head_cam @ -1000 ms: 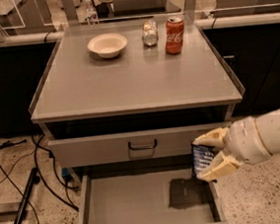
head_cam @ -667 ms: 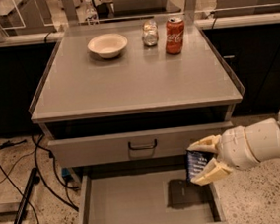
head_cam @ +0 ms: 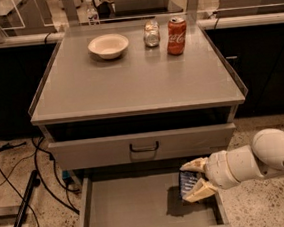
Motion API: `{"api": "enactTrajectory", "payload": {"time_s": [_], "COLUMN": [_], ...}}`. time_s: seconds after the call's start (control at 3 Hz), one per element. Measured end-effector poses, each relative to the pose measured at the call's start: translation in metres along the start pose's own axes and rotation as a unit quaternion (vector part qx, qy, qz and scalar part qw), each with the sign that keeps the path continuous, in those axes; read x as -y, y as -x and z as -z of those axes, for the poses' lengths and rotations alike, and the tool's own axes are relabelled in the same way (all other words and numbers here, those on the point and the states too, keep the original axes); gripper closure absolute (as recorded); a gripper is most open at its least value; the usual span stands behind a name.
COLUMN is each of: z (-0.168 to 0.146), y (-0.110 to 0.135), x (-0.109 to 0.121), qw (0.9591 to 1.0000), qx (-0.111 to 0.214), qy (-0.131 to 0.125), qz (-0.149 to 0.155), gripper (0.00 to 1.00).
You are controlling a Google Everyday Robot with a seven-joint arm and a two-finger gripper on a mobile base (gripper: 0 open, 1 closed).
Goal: Place rxbar blueberry into middle drawer
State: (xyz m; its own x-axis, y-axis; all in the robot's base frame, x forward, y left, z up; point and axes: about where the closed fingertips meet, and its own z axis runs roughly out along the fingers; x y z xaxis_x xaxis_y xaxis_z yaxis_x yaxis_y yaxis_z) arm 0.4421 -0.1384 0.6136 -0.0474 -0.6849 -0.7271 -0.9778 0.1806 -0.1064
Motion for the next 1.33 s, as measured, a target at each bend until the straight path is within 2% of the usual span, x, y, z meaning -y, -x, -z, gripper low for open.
{"api": "enactTrajectory", "payload": {"time_s": [0.33, 0.67, 1.0, 1.33], "z": [0.000, -0.033, -0.086, -0.143], "y": [0.000, -0.024, -0.048, -0.065], "x": [0.000, -0.004, -0.011, -0.019], "qw": [1.0000, 0.9999, 0.9999, 0.9997], "qx": [0.000, -0.007, -0.005, 0.013], "qy": [0.000, 0.007, 0.016, 0.018], "qz": [0.000, -0.009, -0.003, 0.006], "gripper": [1.00, 1.00, 1.00, 1.00]}}
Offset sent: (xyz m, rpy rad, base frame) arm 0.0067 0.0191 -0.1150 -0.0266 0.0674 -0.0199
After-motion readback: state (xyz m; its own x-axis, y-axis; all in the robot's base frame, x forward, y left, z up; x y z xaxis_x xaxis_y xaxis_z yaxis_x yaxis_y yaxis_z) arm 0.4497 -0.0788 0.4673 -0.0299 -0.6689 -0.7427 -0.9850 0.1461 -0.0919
